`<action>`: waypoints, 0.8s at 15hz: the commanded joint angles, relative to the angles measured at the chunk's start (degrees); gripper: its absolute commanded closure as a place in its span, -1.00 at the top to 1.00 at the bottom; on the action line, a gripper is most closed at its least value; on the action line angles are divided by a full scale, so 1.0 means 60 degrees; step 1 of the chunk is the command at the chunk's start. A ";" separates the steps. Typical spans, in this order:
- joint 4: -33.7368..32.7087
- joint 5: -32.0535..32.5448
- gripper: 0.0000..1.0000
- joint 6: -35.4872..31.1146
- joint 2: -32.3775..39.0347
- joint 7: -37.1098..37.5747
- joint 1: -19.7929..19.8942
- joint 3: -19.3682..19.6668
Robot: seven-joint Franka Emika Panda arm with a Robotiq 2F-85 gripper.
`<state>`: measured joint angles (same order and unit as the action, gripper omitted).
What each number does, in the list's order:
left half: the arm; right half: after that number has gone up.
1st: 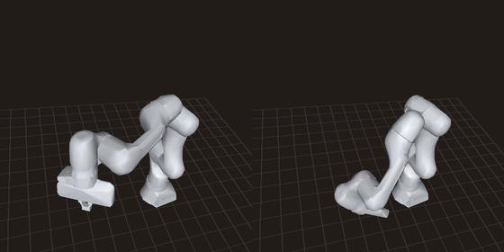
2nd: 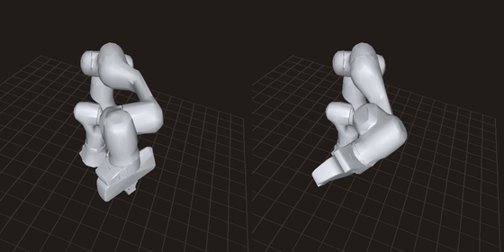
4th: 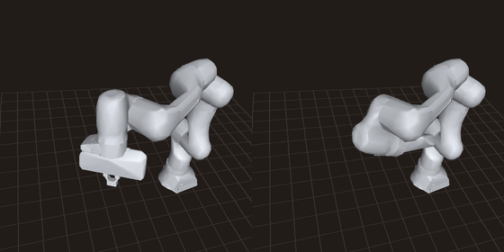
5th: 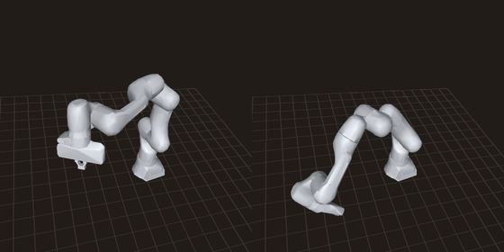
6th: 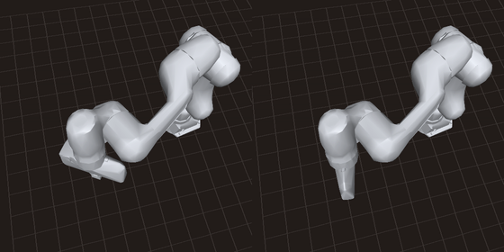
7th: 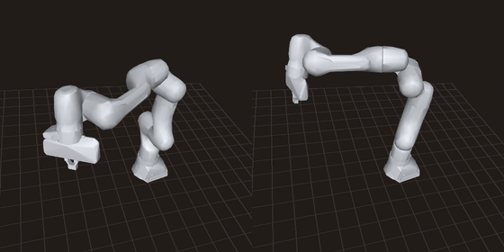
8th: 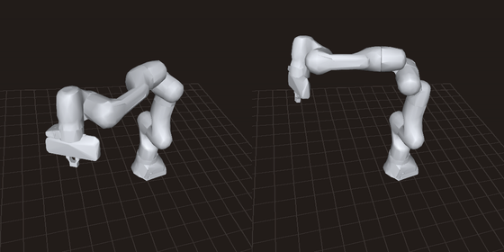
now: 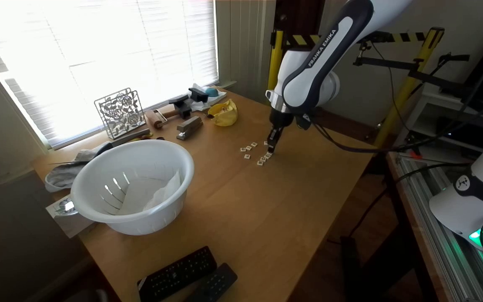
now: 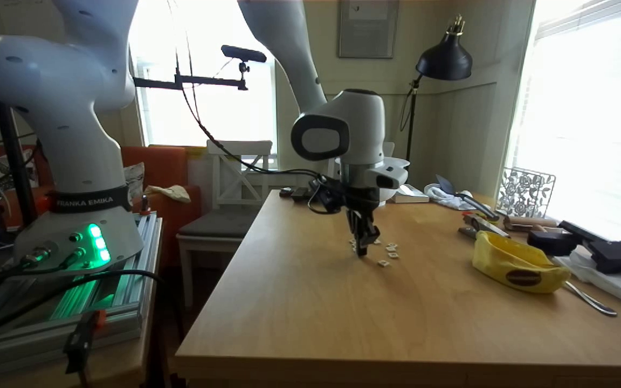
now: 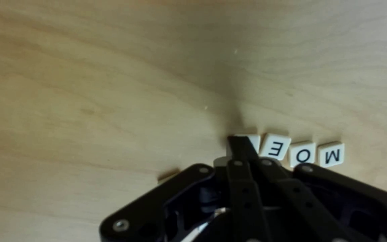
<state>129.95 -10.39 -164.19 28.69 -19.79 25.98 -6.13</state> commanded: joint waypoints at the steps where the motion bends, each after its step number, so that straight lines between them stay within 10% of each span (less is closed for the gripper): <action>1: 0.0224 -0.0176 -1.00 0.0039 0.0283 -0.0196 0.0078 -0.0140; 12: 0.0062 -0.0290 -1.00 0.0040 0.0399 -0.0109 0.0050 -0.0206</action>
<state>130.23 -10.76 -164.10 28.53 -19.78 25.99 -6.64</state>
